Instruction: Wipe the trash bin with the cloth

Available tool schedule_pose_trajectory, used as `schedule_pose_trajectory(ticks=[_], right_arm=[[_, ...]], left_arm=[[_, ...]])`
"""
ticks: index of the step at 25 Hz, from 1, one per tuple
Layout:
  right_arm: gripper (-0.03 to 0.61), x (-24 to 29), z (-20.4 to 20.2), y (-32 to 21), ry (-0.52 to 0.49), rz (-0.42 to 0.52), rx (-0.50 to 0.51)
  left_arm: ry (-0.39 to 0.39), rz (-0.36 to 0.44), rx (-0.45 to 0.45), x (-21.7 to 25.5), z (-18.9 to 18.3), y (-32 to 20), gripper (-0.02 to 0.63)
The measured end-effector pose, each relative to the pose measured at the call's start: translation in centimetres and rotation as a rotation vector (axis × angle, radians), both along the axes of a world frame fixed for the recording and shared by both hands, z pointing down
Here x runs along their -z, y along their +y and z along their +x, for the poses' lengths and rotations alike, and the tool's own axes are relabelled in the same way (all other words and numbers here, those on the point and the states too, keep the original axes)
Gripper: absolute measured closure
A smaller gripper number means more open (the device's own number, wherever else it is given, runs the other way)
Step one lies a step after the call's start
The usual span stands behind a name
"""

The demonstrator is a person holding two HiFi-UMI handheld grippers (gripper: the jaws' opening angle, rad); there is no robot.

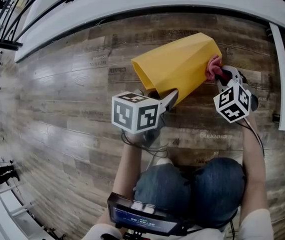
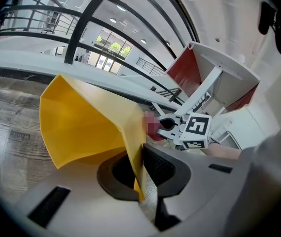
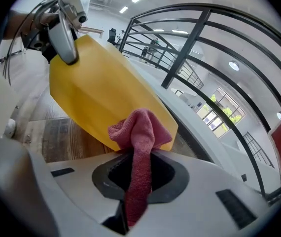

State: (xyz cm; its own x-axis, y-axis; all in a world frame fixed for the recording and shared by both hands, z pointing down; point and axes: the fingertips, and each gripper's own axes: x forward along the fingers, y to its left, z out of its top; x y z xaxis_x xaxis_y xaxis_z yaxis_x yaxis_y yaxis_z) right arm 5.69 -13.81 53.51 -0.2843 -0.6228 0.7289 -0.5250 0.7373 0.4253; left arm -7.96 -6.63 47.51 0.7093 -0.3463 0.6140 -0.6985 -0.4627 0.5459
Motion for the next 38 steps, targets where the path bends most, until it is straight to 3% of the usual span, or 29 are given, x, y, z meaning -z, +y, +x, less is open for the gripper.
schedule_pose_trajectory(ticks=[5,9,12,18,20,23,25,27,32,35,37,38], right_arm=[[0.535,-1.0,1.7,-1.3,0.025,-0.014,-0.068],[0.535,-1.4,0.6,-0.9,0.024,-0.033,-0.039],[0.534,-1.6,-0.3,-0.6,0.041,-0.037,-0.004],[0.534,-1.9,-0.6,-0.2,0.053,-0.05,0.008],[0.535,-1.9,-0.5,-0.1,0.054,-0.055,0.006],[0.534,-2.1,-0.4,0.0,0.054,-0.059,0.005],[0.534,-2.0,-0.5,0.0,0.048,-0.06,0.006],[0.535,-1.9,-0.7,0.0,0.045,-0.057,0.011],[0.534,-1.7,-0.8,-0.2,0.053,-0.049,0.01],[0.534,-1.3,-0.8,-0.1,0.049,-0.041,0.011],[0.534,-0.6,-0.7,0.0,0.04,-0.029,0.009],[0.534,-0.1,-0.7,0.1,0.031,-0.02,0.007]], left_arm=[[-0.002,-0.01,0.008,-0.9,-0.8,0.3,0.591],[0.004,0.016,0.027,-2.1,-2.1,0.6,0.581],[0.054,0.039,0.039,-3.1,-2.8,1.1,0.58],[0.011,0.228,-0.077,-3.7,-2.0,2.7,0.56],[-0.002,0.234,-0.126,-4.6,-1.5,4.1,0.546],[-0.001,0.226,-0.15,-6.2,-0.9,5.7,0.468],[-0.052,0.245,-0.178,-7.6,-0.8,6.4,0.468],[-0.157,0.256,-0.232,-9.4,-1.1,7.3,0.468],[-0.315,0.253,-0.239,-13.5,-1.0,7.8,0.468],[-0.356,0.214,-0.247,-15.0,-0.3,7.8,0.473],[-0.373,0.219,-0.261,-15.1,0.0,7.9,0.579],[-0.386,0.231,-0.276,-15.0,0.2,7.9,0.588]])
